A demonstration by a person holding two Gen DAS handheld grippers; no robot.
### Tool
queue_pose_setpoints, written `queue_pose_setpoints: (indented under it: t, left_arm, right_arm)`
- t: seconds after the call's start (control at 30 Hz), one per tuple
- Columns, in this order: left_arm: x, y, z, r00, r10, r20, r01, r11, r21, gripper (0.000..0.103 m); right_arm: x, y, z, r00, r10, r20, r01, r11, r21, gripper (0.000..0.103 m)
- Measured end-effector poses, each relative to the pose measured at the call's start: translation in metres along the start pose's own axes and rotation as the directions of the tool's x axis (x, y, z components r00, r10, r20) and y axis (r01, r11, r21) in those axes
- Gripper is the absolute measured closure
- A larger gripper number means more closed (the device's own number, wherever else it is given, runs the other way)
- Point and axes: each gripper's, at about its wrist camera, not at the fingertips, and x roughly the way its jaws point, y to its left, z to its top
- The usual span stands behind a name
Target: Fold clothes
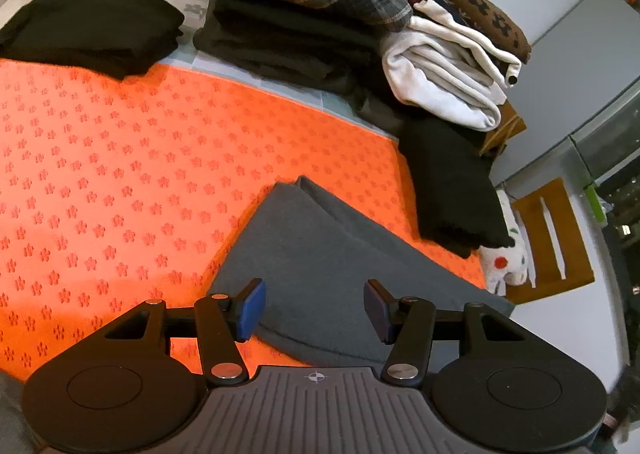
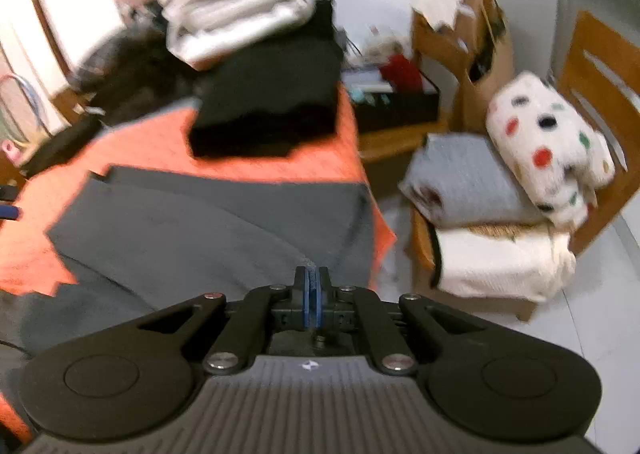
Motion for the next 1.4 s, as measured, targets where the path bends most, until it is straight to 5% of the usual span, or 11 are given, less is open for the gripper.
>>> queue_pose_setpoints:
  t: [0.23,0.5,0.73,0.97,1.17,1.23,1.3,1.4]
  left_arm:
    - [0.010,-0.017,0.017,0.998,0.042,0.051,-0.044,0.998,0.050,0.042]
    - [0.040,-0.024,0.053,0.994,0.099,0.041,-0.104,0.987,0.126,0.042]
    - [0.079,-0.029,0.081,0.996,0.071,-0.057,-0.056,0.972,0.227,0.042]
    - [0.132,-0.039,0.078,0.976,0.126,-0.180,-0.050,0.926,0.373,0.043]
    - [0.154,-0.046,0.073,0.963,0.188,-0.195,-0.068,0.865,0.498,0.043]
    - [0.160,-0.048,0.071,0.957,0.216,-0.192,-0.084,0.843,0.531,0.068]
    - [0.161,-0.048,0.072,0.958,0.223,-0.183,-0.092,0.837,0.539,0.082]
    - [0.155,-0.038,0.081,0.965,0.193,-0.175,-0.091,0.878,0.469,0.091]
  right_arm:
    - [-0.058,0.069,-0.001,0.974,0.222,0.043,-0.218,0.972,-0.088,0.099]
    - [-0.086,0.143,-0.033,0.920,0.378,-0.103,-0.390,0.907,-0.157,0.099]
    - [-0.103,0.173,-0.078,0.927,0.338,-0.165,-0.349,0.936,-0.040,0.099]
    - [-0.112,0.203,-0.116,0.954,0.262,-0.145,-0.255,0.965,0.066,0.099]
    - [-0.115,0.231,-0.131,0.966,0.221,-0.138,-0.205,0.971,0.120,0.099]
    - [-0.115,0.239,-0.135,0.968,0.209,-0.139,-0.192,0.973,0.125,0.099]
    - [-0.117,0.245,-0.136,0.972,0.193,-0.137,-0.176,0.976,0.126,0.099]
    - [-0.121,0.249,-0.135,0.979,0.156,-0.129,-0.141,0.983,0.120,0.099]
